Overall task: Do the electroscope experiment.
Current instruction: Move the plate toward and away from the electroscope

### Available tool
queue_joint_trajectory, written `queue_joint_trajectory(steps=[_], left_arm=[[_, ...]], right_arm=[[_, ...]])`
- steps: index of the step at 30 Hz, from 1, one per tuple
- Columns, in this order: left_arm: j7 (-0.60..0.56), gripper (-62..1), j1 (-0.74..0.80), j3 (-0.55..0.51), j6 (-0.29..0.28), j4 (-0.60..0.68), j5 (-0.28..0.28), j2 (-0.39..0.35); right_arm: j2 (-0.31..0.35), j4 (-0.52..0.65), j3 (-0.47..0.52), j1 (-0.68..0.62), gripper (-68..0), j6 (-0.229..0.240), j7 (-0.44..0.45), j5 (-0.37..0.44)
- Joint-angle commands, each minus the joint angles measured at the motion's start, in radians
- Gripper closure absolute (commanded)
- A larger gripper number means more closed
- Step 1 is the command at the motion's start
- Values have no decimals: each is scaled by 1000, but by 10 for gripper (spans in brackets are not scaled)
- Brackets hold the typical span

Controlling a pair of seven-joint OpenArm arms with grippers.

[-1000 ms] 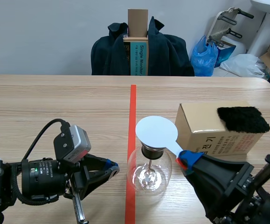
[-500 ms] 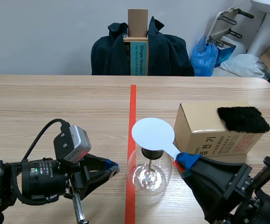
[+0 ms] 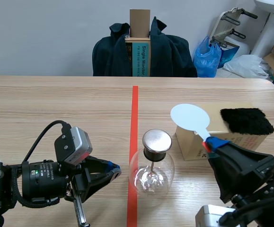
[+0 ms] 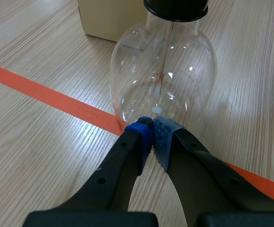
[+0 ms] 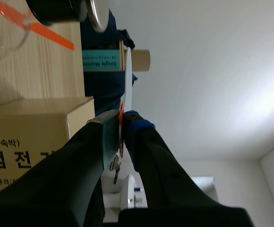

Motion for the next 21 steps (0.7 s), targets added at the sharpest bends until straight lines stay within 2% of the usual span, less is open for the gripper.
queue_joint_trajectory(steps=[1,8,14,21], left_arm=[[-13,-27,-3,-2,-1,21,-5,3],[-13,-27,-3,-2,-1,21,-5,3],[-13,-27,-3,-2,-1,21,-5,3],[-13,-27,-3,-2,-1,21,-5,3]], right_arm=[[16,24,13,10,-10,-12,-26,23],[16,24,80,9,-10,-21,-85,74],[16,26,153,9,-10,-107,-84,156],[16,70,264,6,-10,-107,-85,254]])
